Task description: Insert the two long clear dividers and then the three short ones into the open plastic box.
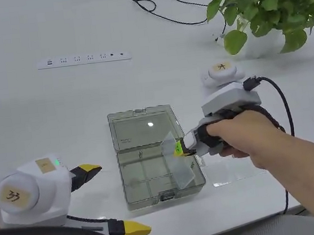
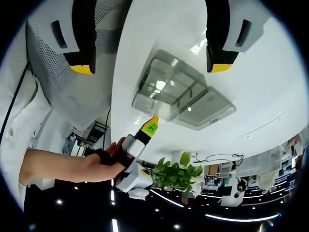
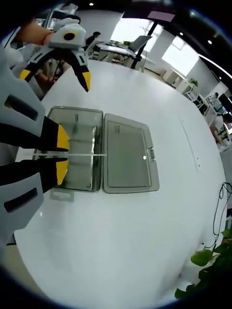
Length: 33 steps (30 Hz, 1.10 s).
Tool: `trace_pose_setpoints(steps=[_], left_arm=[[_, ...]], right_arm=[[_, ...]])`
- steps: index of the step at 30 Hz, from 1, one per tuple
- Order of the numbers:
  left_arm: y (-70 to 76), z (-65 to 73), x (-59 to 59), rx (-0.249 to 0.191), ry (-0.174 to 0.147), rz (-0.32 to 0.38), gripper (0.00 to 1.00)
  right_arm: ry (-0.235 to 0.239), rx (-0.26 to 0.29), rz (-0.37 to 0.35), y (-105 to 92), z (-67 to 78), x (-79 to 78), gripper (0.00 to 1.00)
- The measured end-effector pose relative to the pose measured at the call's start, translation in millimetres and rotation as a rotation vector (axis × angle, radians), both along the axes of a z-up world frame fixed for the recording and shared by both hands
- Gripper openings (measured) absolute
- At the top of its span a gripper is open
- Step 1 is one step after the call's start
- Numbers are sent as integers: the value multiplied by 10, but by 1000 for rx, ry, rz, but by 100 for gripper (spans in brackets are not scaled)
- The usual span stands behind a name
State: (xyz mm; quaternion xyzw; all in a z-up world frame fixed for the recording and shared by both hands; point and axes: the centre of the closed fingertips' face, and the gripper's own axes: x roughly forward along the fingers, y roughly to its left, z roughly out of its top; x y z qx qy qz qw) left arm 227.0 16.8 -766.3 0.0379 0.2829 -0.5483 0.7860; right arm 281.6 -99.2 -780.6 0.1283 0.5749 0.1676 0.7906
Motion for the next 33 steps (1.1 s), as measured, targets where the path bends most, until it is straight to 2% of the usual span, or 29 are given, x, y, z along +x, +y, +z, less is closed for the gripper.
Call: trace_pose_setpoints(steps=[11, 22, 28, 33], left_arm=[[-11, 31, 13, -11, -2, -6, 97], [-18, 17, 1, -8, -3, -35, 97], [-26, 14, -4, -13, -6, -59, 97], [-34, 10, 0, -18, -10, -74, 97]], right_arm=[[-28, 23, -77, -13, 58, -4, 6], [-80, 2, -147, -48, 97, 37, 6], [-90, -14, -161, -42, 94, -15, 6], [-93, -25, -156, -44, 78, 0, 6]])
